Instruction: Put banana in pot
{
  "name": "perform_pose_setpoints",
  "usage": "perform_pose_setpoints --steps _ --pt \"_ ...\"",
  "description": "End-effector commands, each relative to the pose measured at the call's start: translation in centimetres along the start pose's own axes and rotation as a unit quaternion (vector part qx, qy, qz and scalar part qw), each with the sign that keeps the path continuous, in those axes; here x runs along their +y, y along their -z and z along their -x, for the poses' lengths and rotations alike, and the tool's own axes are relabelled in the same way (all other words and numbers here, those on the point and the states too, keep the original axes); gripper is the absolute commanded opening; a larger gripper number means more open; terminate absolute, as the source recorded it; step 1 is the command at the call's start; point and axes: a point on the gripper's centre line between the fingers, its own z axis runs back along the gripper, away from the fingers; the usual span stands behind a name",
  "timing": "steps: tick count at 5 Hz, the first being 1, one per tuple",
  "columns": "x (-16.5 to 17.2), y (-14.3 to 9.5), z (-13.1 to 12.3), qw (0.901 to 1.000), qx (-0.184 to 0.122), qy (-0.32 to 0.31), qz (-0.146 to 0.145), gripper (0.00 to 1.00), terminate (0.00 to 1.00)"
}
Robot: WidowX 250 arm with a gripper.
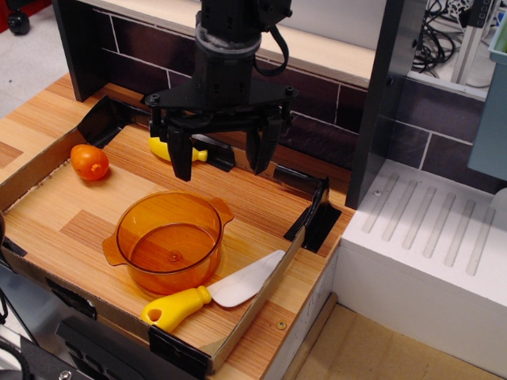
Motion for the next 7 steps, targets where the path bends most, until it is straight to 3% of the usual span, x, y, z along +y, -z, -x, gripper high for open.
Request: perform_pose_setpoints --steps 1,2,3,4,6,7 --pt "0.0 0.0 0.0 1.0000 0.000 0.000 0.000 1.00 0.00" --pt "0.3 -2.0 -1.8 0.9947 0.043 -0.088 0.030 1.00 0.00" --pt "1.3 -3.3 -3.7 0.9889 0.063 -0.126 0.045 1.00 0.00" --pt "2.7 -3.8 -6.0 0.9818 0.064 -0.166 0.066 1.00 0.00" --pt "4.5 -0.7 -9.3 0.9714 0.005 -0.233 0.046 1.00 0.00" --pt "5.0 1.0 -10.0 0.9618 -0.026 -0.265 0.063 1.00 0.00"
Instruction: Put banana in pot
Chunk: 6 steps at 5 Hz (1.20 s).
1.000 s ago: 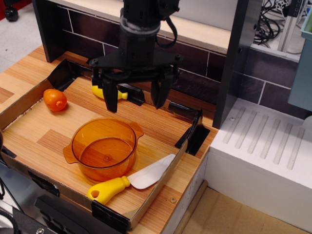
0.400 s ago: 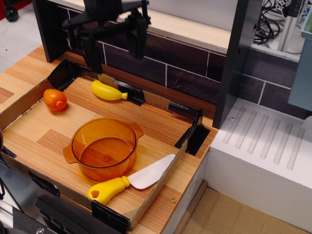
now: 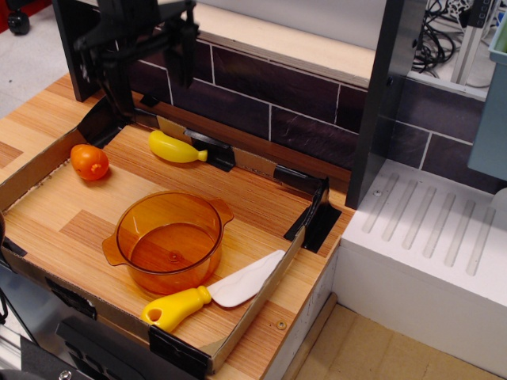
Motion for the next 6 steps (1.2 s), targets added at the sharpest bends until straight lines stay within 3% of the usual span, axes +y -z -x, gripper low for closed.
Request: perform_pose_setpoints --steps 1,2,3,4,6 --pt "0.4 2.1 -1.6 0.9936 -0.050 -0.088 0.050 1.00 0.00" --pt "0.6 3.4 -1.6 0.9835 -0.055 -0.161 0.060 1.00 0.00" --pt "0.6 4.1 -1.6 0.9675 -0.019 -0.238 0.083 1.00 0.00" --pt "0.4 4.4 -1.5 0.9607 -0.004 -0.266 0.079 1.00 0.00" --pt "0.3 6.2 -1.3 0.9584 -0.007 -0.276 0.072 1.00 0.00"
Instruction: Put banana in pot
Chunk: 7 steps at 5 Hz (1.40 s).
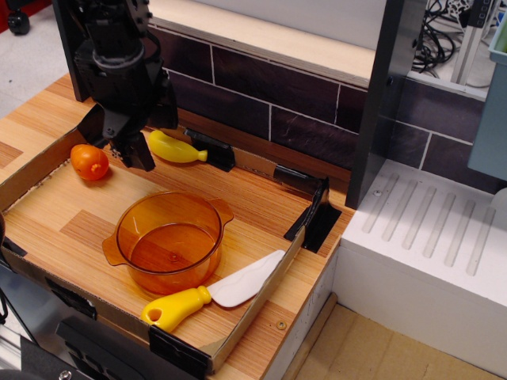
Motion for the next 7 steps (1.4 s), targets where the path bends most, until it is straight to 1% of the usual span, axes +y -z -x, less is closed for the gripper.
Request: perform_pose_setpoints --steps 1,2,3,4,5,6,7 --pt "-0.6 -0.1 0.2 0.9996 -0.002 -0.012 0.026 1.00 0.00" --pt "-0.9 1.0 0.3 0.9998 -0.010 -0.016 0.010 1.00 0.00" --pt "-0.8 1.8 0.6 0.9998 -0.005 -0.021 -0.002 1.00 0.00" --pt "-1.0 2.0 0.8 0.9993 -0.001 -0.028 -0.024 1.00 0.00" --pt "-0.7 1.9 0.9 0.9992 0.000 -0.024 -0.033 0.00 0.00" --pt "-0.5 1.5 0.9 0.9993 0.006 -0.025 -0.028 0.00 0.00" --pt "-0.4 0.2 1.0 0.9998 -0.014 -0.008 -0.007 0.00 0.00"
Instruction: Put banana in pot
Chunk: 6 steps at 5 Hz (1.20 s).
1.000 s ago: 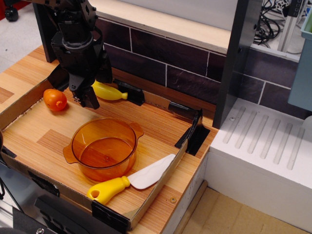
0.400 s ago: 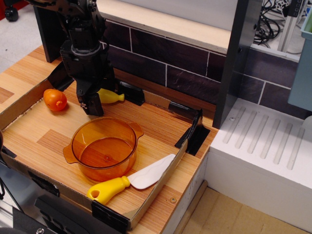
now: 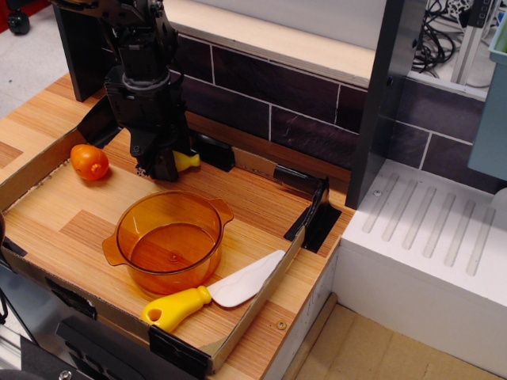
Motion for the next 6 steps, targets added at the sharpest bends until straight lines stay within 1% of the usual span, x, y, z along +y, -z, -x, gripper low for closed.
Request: perform_pose_setpoints --steps 1,2,3,4,5,6 --pt "0.2 -4.3 0.2 0.9974 -0.024 0.025 0.064 0.00 0.00" --pt "0.5 -6.9 0.9 0.9930 -0.021 0.024 0.114 0.00 0.00" --pt "2.0 -8.8 2.1 0.9938 0.013 0.039 0.104 0.00 0.00" --pt "4.1 -9.2 3.0 0.9948 0.021 0.061 0.079 0.00 0.00" --pt "6.4 -8.8 3.5 0.9936 0.023 0.090 0.065 0.00 0.00" --pt "7.6 -8.0 3.7 0.9930 0.013 0.101 0.059 0.00 0.00"
